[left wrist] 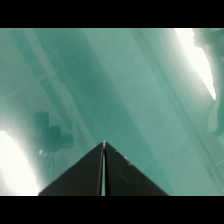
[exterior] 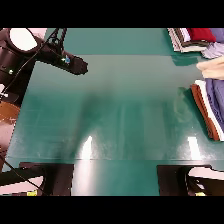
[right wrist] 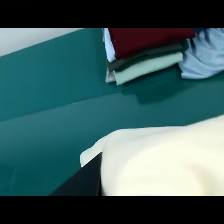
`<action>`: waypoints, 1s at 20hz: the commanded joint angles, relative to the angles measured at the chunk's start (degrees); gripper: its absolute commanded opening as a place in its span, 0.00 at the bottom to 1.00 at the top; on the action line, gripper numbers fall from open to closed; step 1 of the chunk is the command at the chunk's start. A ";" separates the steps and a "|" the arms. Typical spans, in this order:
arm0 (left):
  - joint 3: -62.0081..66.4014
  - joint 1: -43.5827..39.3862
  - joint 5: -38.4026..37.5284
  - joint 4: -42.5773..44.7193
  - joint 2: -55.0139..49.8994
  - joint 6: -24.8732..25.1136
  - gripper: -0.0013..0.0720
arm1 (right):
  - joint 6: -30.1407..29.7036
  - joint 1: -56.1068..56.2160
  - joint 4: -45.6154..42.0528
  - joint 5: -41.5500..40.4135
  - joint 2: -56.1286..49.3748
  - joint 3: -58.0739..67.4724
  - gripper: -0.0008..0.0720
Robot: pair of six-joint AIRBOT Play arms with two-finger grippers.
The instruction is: Fold the shirts.
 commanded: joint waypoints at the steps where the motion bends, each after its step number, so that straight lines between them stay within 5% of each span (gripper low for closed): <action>1: 0.00 0.00 -1.70 0.00 -0.04 0.07 0.05 | -0.11 -5.07 -6.08 1.90 7.04 -9.18 0.03; 10: 0.00 0.00 -1.75 0.00 -0.04 0.13 0.05 | 2.36 -13.99 -23.91 4.15 22.10 -36.70 0.06; 14: 0.00 0.00 -1.75 0.00 -0.04 0.52 0.05 | 6.05 -18.14 -31.89 4.13 25.09 -42.07 0.66; 15: 0.00 0.00 -1.75 0.00 -0.04 0.52 0.05 | 6.99 -19.15 -32.30 4.15 25.40 -42.14 0.75; 20: 0.00 0.00 -1.73 0.00 -0.04 0.50 0.05 | 11.69 -18.03 -27.74 1.68 28.57 -42.14 0.80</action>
